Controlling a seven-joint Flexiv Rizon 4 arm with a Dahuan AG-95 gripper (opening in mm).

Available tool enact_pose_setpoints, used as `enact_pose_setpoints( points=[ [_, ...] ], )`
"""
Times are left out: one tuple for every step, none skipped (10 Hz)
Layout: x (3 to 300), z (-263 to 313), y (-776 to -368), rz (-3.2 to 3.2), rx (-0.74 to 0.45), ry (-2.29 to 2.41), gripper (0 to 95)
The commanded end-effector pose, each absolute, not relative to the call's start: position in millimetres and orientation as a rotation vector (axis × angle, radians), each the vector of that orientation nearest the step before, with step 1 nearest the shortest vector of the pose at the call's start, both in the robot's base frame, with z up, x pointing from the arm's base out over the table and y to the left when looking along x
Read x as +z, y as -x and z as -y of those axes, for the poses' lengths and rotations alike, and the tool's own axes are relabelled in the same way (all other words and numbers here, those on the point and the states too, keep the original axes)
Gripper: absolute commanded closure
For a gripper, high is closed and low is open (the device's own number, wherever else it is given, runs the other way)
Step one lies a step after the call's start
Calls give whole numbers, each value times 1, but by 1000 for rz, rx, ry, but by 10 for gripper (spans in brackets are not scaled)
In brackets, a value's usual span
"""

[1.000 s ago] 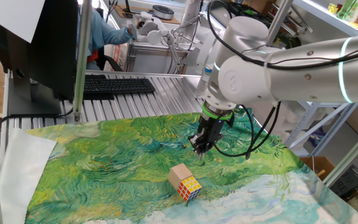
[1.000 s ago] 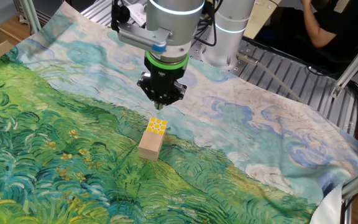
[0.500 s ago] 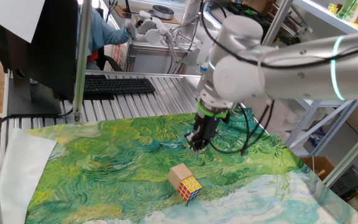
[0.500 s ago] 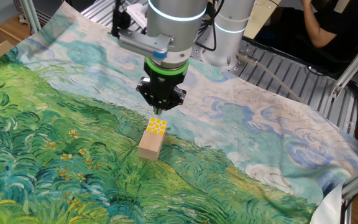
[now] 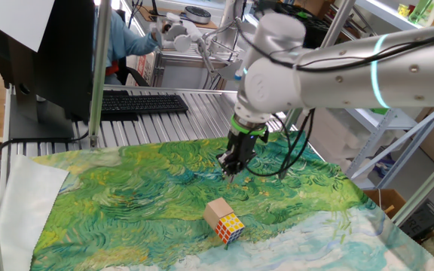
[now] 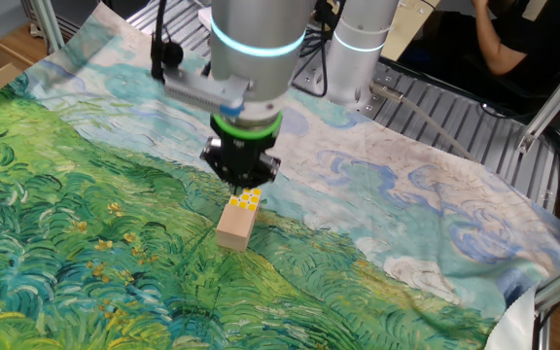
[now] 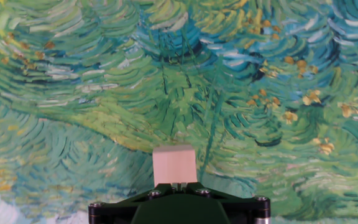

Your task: Pick up the small block on the left and move it to the right

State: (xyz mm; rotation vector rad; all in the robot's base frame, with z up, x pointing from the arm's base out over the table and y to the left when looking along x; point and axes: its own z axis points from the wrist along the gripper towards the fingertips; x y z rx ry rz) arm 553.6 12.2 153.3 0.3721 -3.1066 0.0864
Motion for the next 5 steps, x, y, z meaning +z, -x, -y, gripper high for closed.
enact_pose_setpoints(
  points=[
    [145, -14, -554, 3108, 86, -373, 570],
    [143, -15, -554, 3108, 86, -373, 570],
    [140, -15, -555, 3108, 86, -374, 570],
    [139, -15, -555, 3107, 86, -374, 570],
    [139, -15, -555, 3107, 87, -374, 570]
  ],
)
